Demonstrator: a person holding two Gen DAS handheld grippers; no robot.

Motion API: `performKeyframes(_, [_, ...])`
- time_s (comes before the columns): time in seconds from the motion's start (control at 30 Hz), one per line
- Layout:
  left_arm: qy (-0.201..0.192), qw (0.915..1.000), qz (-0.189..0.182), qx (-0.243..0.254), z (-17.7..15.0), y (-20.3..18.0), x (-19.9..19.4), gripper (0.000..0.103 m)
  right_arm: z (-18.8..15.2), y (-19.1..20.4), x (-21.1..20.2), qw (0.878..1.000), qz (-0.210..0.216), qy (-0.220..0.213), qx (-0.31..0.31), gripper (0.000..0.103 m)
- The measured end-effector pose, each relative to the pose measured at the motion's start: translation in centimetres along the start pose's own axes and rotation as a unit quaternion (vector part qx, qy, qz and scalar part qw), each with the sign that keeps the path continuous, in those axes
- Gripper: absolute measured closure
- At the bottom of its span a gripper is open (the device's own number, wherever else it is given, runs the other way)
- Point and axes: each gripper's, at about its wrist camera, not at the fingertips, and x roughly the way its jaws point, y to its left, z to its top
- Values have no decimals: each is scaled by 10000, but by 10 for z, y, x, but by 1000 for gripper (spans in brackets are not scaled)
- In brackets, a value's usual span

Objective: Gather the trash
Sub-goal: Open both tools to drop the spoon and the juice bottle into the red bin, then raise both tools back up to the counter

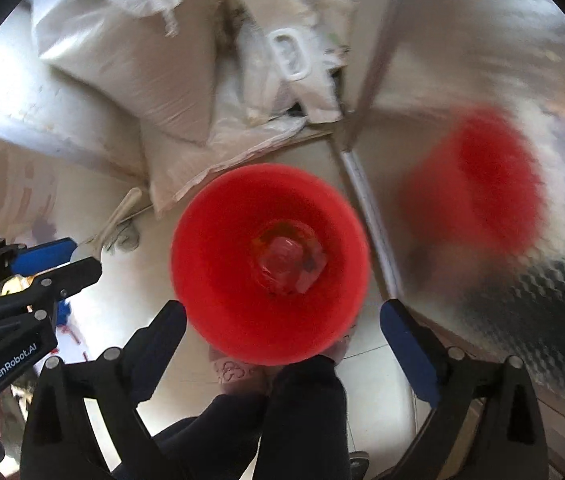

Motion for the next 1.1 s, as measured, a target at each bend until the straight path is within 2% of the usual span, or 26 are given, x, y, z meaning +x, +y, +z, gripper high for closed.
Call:
performKeyframes(0.13, [132, 9998, -167, 5, 6, -7, 10, 75, -4, -8, 1, 9993, -182, -69, 308, 5])
performKeyframes(0.37, [250, 9984, -374, 330, 12, -31, 23, 75, -9, -24, 2, 9969, -317, -27, 726, 5])
performKeyframes(0.7, [364, 9978, -346, 432, 16, -45, 26, 75, -11, -36, 2, 9949, -316, -8, 954, 5])
performKeyframes(0.9, [273, 9988, -206, 356, 13, -38, -1, 74, -10, -32, -10, 9968, -220, -47, 773, 5])
performKeyframes(1.1, [172, 9997, -144, 88, 6, -23, -53, 75, -1, -17, -53, 9988, -150, -208, 428, 5])
